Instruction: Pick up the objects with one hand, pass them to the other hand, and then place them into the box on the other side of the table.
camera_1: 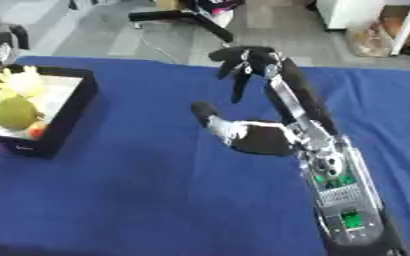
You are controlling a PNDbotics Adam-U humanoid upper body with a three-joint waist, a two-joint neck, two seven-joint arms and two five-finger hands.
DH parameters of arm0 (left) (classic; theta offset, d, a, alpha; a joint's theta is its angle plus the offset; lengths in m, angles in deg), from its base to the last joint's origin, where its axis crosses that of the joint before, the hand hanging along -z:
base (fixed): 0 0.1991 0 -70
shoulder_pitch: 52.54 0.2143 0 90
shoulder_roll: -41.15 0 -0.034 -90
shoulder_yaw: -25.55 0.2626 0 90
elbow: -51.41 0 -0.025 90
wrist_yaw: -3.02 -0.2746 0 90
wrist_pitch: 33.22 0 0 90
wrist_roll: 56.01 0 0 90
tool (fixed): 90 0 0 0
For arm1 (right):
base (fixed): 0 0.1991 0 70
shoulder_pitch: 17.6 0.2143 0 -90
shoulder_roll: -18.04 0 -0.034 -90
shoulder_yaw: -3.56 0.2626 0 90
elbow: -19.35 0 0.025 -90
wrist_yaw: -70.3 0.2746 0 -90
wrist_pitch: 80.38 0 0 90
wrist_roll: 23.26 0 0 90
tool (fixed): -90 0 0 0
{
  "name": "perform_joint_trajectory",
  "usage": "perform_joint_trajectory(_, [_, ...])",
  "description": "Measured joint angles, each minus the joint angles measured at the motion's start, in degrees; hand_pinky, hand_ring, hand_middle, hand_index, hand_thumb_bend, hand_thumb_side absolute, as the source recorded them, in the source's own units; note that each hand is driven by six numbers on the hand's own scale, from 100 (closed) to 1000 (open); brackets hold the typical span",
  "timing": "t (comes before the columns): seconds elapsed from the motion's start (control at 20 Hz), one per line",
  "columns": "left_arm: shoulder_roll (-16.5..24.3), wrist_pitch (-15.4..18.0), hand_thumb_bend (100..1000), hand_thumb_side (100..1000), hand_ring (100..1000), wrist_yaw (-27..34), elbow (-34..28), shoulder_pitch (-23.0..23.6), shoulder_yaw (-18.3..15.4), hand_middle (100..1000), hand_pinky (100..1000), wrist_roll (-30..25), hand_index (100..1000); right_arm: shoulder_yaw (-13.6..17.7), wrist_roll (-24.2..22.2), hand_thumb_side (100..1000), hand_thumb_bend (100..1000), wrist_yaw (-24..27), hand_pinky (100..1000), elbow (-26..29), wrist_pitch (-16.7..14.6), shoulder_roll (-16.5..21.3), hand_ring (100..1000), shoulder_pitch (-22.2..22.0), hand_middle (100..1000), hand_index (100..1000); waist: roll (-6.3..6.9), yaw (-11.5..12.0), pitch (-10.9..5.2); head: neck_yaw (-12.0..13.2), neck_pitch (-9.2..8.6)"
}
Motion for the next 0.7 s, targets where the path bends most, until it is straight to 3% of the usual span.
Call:
perform_joint_trajectory(0.05, [-0.75,0.95,100,278,709,0.95,-1.53,-0.09,0.15,747,706,0.96,863,0.73,0.93,516,308,0.02,658,0.16,0.11,0.02,399,-0.64,552,752,-0.17,-0.19,-0.14,-0.23,0.36])
perform_joint_trajectory(0.1, [-1.42,1.91,176,216,728,1.87,-3.03,-0.62,0.36,758,725,1.92,860,1.53,1.89,513,296,0.12,657,0.4,0.26,0.02,394,-1.4,546,743,-0.34,-0.33,-0.33,-0.29,0.76])
perform_joint_trajectory(0.15, [-1.87,2.87,297,198,740,2.83,-4.61,-1.68,0.45,767,740,2.88,858,2.33,2.83,512,292,0.18,656,0.61,0.4,0.03,391,-2.17,543,740,-0.46,-0.51,-0.62,-0.18,1.19])
perform_joint_trajectory(0.3, [-1.96,5.74,779,169,796,5.7,-9.4,-5.85,0.19,818,803,5.78,860,4.12,5.69,515,278,0.22,652,0.91,0.61,0.16,375,-4.61,527,711,-0.58,-1.03,-1.57,0.7,2.02])
perform_joint_trajectory(0.4, [-1.67,7.62,1000,162,829,7.64,-12.53,-8.85,-0.54,850,831,7.66,867,4.59,7.56,516,271,0.25,648,0.89,0.55,0.33,365,-6.29,517,689,-0.79,-1.43,-2.08,1.33,2.24])
perform_joint_trajectory(0.6, [2.19,11.31,1000,238,878,11.34,-18.75,-14.82,-4.0,885,891,11.4,868,4.62,11.26,497,246,0.57,631,-0.14,0.05,0.86,337,-10.04,482,633,-0.46,-2.74,-4.59,2.93,2.28])
perform_joint_trajectory(0.65, [3.36,12.23,1000,358,901,12.22,-20.33,-16.42,-5.02,897,926,12.36,860,4.54,12.17,495,246,0.67,627,-0.54,-0.06,1.05,327,-10.96,474,623,-0.21,-3.02,-4.89,3.28,2.28])
perform_joint_trajectory(0.7, [4.35,13.15,1000,358,901,13.16,-21.93,-17.94,-5.91,897,949,13.3,860,4.47,13.0,458,211,0.68,625,-1.01,-0.15,1.33,322,-11.84,470,619,-0.02,-3.25,-5.08,3.61,2.28])
